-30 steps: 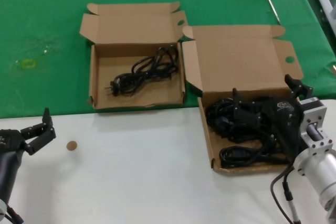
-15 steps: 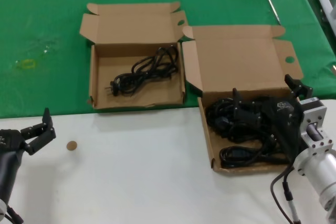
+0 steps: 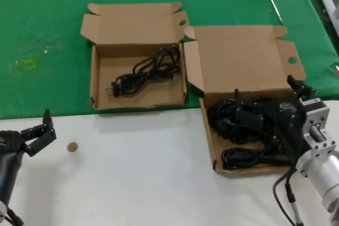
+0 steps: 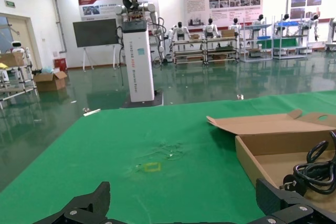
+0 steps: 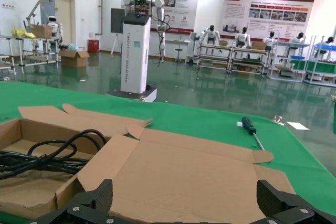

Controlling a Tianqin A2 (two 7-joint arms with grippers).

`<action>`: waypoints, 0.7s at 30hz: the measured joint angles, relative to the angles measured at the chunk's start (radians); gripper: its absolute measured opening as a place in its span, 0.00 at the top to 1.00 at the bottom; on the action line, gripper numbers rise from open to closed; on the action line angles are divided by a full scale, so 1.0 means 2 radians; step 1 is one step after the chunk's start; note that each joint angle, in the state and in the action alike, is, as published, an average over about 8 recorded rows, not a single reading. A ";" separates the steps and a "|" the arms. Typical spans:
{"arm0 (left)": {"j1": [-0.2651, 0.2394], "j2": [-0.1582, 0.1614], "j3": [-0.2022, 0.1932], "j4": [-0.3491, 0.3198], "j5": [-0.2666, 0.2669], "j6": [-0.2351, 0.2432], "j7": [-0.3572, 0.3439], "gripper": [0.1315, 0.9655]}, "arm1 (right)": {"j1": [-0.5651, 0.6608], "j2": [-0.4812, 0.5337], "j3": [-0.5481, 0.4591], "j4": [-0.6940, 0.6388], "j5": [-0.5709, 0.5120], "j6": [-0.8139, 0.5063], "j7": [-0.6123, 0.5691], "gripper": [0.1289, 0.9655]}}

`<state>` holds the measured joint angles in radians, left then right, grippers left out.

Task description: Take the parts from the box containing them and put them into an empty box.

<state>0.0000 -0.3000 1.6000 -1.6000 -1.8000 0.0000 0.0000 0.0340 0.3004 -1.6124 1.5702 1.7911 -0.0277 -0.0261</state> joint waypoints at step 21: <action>0.000 0.000 0.000 0.000 0.000 0.000 0.000 0.00 | 0.000 0.000 0.000 0.000 0.000 0.000 0.000 0.00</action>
<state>0.0000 -0.3000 1.6000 -1.6000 -1.8000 0.0000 0.0000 0.0340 0.3004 -1.6124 1.5702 1.7911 -0.0277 -0.0261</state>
